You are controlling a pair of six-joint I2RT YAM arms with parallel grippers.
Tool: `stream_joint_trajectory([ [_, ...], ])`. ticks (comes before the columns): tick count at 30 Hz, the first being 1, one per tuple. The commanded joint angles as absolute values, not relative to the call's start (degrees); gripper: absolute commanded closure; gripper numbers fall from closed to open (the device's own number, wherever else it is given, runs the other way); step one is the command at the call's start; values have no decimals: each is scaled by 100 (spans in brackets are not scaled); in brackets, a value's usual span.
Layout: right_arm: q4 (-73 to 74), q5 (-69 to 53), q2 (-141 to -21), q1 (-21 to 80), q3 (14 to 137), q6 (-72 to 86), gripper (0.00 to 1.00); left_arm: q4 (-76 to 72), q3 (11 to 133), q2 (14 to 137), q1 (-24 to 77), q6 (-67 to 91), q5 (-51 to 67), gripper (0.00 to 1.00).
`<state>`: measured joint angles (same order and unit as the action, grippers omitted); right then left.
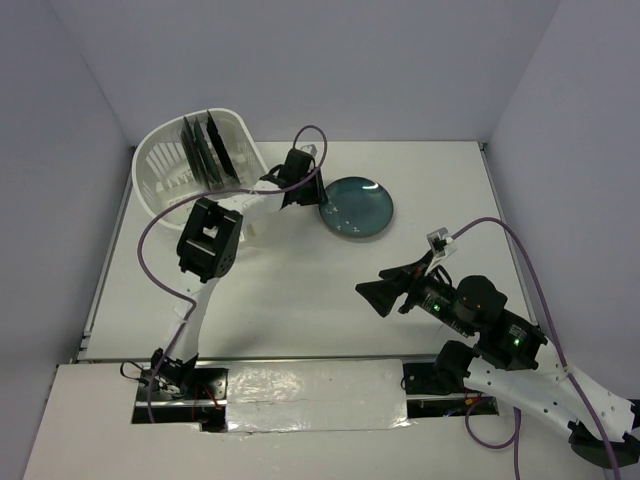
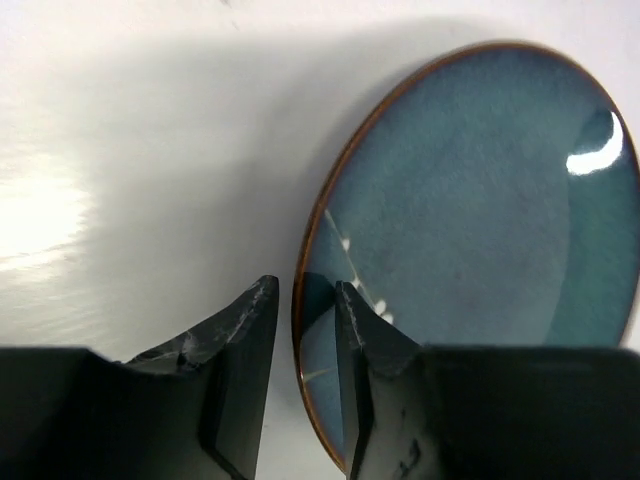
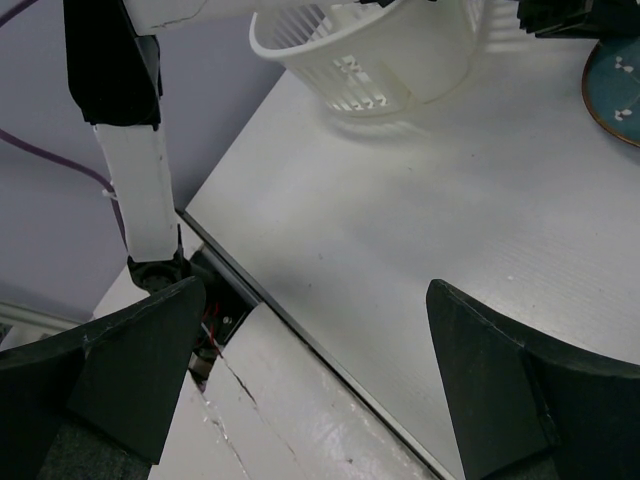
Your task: Unload the plates from the dish rack
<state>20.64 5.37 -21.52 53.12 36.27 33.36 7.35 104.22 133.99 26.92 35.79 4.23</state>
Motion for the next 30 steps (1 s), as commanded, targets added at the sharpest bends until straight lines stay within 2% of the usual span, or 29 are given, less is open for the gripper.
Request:
stream_joint_trajectory([
  [1,1969,562,-2092,5370,3656,3305,1,685,10793,13386,2681,3296,80,58],
  [3,1969,562,-2092,5370,3656,3305,1,808,10845,13386,2689,3252,18,52],
  [8,1951,562,-2118,5370,3656,3296,1,1071,10960,13351,2698,3094,-324,47],
  [12,1960,554,-2127,5370,3665,3296,1,1362,11135,13149,2829,2927,-737,49],
  [19,1969,528,-2127,5379,3683,3270,1,2451,12093,12544,3295,2356,-2178,50],
  [24,1969,501,-2136,5370,3691,3261,1,2592,12129,11823,3524,1969,-3084,54],
  [27,1960,440,-2144,5370,3700,3261,1,2786,12190,11305,3524,1697,-3777,53],
  [30,1960,352,-2153,5370,3691,3269,1,2839,12094,10918,3455,1389,-4963,56],
])
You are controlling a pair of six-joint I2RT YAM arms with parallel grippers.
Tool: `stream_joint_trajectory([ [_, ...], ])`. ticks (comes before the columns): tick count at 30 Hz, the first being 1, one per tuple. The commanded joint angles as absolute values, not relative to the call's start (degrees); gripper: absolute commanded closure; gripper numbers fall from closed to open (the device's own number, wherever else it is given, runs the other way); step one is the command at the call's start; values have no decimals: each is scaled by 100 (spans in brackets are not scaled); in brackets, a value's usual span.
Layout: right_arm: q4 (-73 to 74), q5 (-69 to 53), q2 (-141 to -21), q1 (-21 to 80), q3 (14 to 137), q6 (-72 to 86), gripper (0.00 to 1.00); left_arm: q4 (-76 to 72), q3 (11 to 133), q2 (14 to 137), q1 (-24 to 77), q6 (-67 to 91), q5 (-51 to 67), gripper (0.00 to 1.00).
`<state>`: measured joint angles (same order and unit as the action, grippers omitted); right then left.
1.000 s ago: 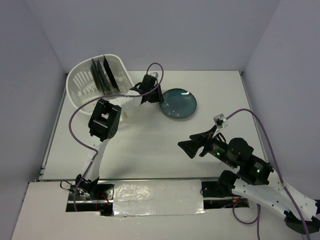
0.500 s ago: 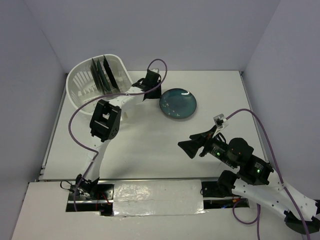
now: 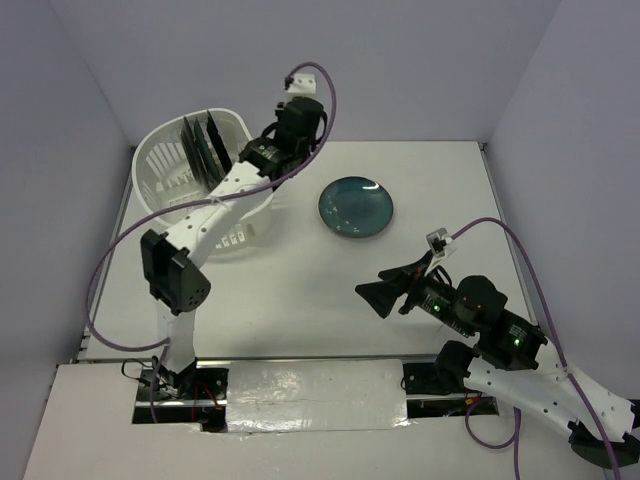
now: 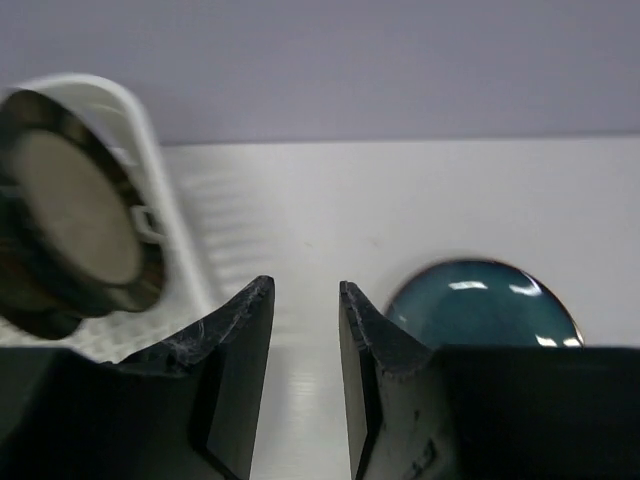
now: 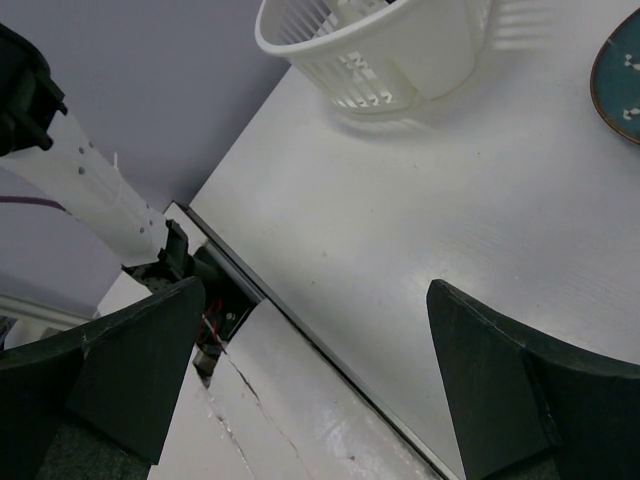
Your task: Unload the plates from the dish rack
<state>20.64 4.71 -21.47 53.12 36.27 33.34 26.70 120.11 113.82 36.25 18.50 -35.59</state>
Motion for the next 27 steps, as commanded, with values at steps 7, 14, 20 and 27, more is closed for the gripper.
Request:
stream_joint_trajectory([
  [7,1934,150,-2083,5370,3683,3305,1,3076,11496,10459,2172,2162,-4385,61],
  [14,1925,115,-2048,5370,3683,3305,1,3287,11838,11029,1828,1838,-5491,60],
  [20,1942,141,-2048,5370,3683,3305,1,3128,11645,11206,1635,1652,-5740,58],
  [27,1916,123,-2092,5370,3674,3305,0,3059,11575,11329,1354,1635,-5423,58],
])
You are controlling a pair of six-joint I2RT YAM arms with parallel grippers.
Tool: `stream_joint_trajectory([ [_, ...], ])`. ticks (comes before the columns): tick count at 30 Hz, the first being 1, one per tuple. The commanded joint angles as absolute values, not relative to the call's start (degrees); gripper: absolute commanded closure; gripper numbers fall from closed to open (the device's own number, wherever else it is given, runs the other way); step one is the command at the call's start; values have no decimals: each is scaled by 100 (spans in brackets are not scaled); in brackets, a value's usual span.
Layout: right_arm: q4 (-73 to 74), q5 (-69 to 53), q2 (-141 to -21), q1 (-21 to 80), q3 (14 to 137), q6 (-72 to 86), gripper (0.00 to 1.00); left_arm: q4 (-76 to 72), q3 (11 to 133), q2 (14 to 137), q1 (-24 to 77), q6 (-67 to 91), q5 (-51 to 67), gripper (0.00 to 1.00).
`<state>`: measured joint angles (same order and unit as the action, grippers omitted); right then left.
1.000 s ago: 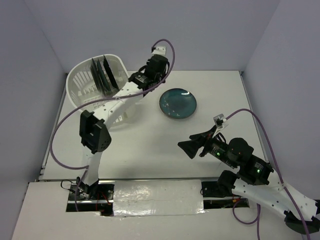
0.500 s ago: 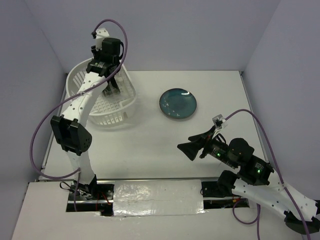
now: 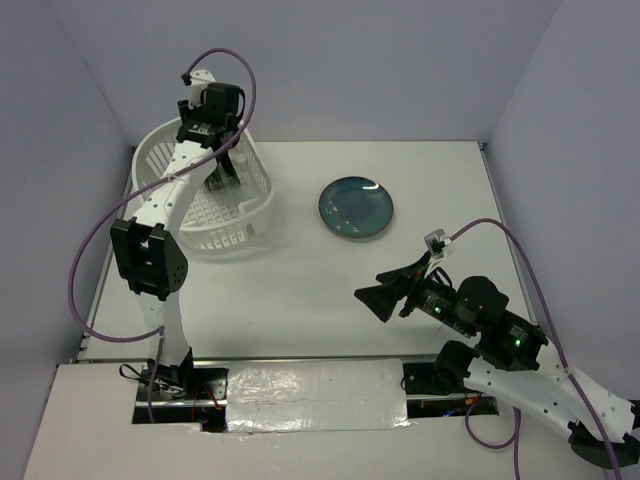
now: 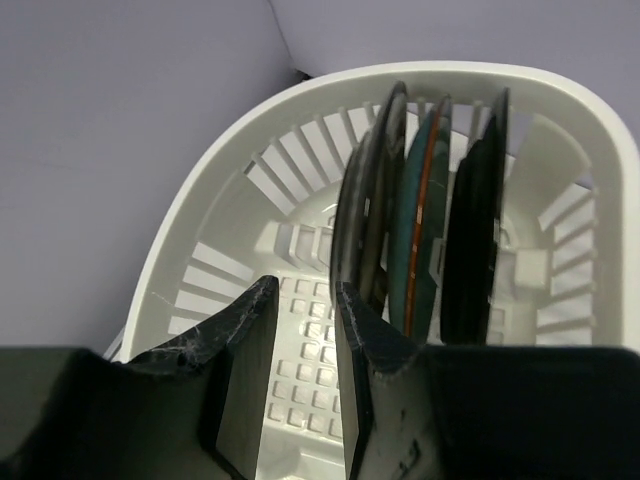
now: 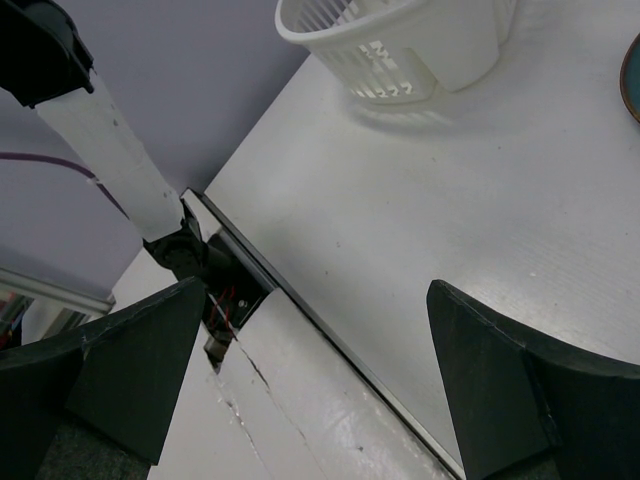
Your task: Unload the plates from the dish rack
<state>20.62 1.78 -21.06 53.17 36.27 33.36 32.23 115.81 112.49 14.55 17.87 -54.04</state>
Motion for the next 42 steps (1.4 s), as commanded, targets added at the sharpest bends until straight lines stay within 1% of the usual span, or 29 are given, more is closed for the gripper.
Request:
stream_joint_trajectory([
  [1,1907,114,-2100,5370,3665,3305,0,3076,11601,11381,1327,1635,-5405,59],
  [7,1898,132,-2118,5370,3648,3296,0,3015,11575,11627,1126,1802,-4984,58],
  [14,1854,88,-2188,5370,3630,3305,0,2778,11365,11733,1002,1846,-4764,58],
  [29,1855,141,-2206,5370,3630,3287,0,2681,11338,12014,826,1925,-4720,60],
  [37,1828,132,-2259,5370,3621,3287,0,2716,11479,12138,800,1837,-4859,62],
  [40,1846,193,-2259,5370,3630,3287,0,2663,11426,12138,782,1828,-4843,65],
  [42,1846,185,-2259,5370,3630,3287,0,2672,11434,12129,774,1846,-4825,69],
])
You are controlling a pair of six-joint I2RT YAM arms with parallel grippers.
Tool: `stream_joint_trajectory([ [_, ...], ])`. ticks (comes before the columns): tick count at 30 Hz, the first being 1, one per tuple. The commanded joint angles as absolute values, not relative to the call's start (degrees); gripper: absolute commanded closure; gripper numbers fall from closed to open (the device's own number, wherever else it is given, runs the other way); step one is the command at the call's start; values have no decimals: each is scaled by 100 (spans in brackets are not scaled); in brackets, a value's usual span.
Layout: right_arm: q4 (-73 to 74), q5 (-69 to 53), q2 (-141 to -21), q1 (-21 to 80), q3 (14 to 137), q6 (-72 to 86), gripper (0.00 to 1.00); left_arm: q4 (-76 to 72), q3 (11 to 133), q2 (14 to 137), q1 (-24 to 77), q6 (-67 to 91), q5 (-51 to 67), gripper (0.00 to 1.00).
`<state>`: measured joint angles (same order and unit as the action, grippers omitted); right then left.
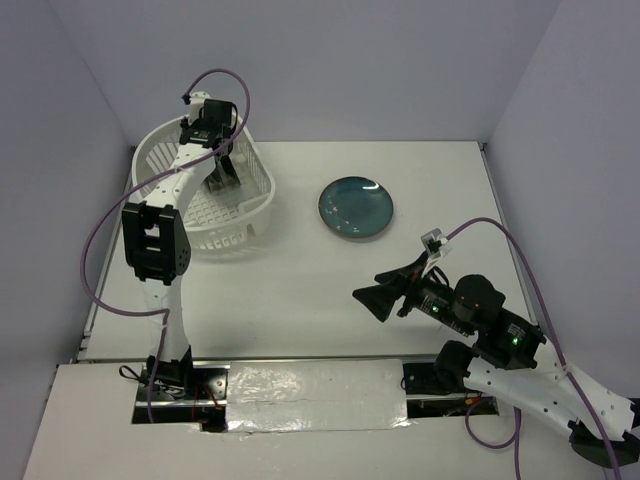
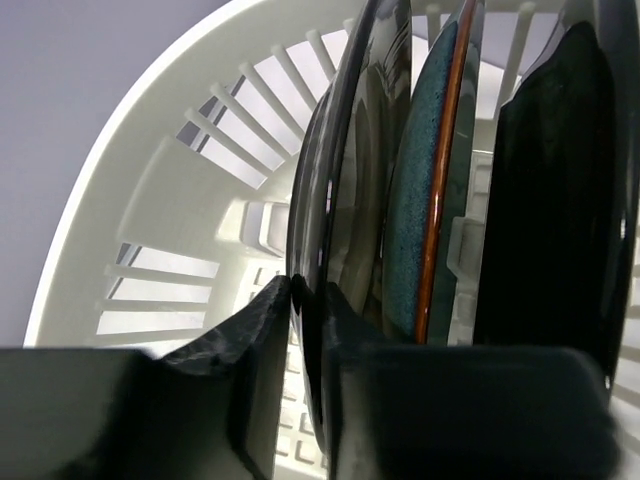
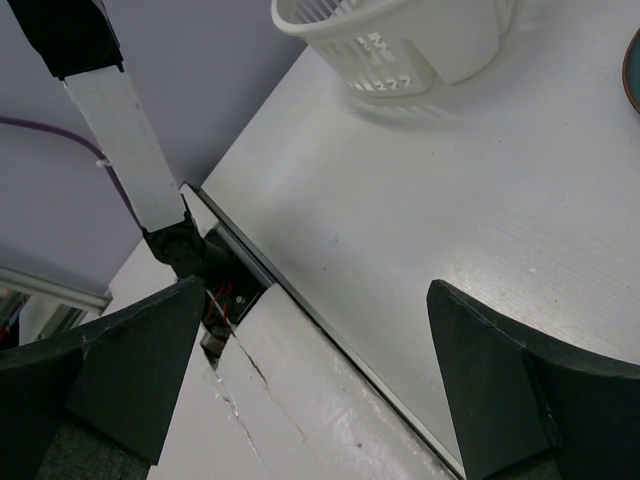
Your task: Unload the plates from the dish rack
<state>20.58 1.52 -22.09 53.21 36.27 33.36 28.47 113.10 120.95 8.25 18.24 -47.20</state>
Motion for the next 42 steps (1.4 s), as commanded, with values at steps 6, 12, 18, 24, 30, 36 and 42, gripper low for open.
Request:
stream_joint_trajectory([
  [6,1828,140,-2224,5370,3612,3296,0,2689,11627,12138,765,1749,-4799,99],
  [12,1837,132,-2215,5370,3621,3296,0,2857,12032,12173,773,1582,-4939,100],
  [18,1846,158,-2241,5370,3621,3287,0,3058,12489,12155,773,1450,-5097,100],
  [24,1819,123,-2250,5370,3621,3270,0,3243,12884,12068,782,1283,-5221,100],
  [30,1828,114,-2294,5370,3630,3270,0,3261,12902,11664,782,1283,-5098,100],
  [36,1819,158,-2364,5361,3630,3243,0,3208,12937,11049,800,1257,-5089,100],
  [42,1749,26,-2540,5361,3621,3199,3,3033,12815,9996,879,1318,-4667,100],
])
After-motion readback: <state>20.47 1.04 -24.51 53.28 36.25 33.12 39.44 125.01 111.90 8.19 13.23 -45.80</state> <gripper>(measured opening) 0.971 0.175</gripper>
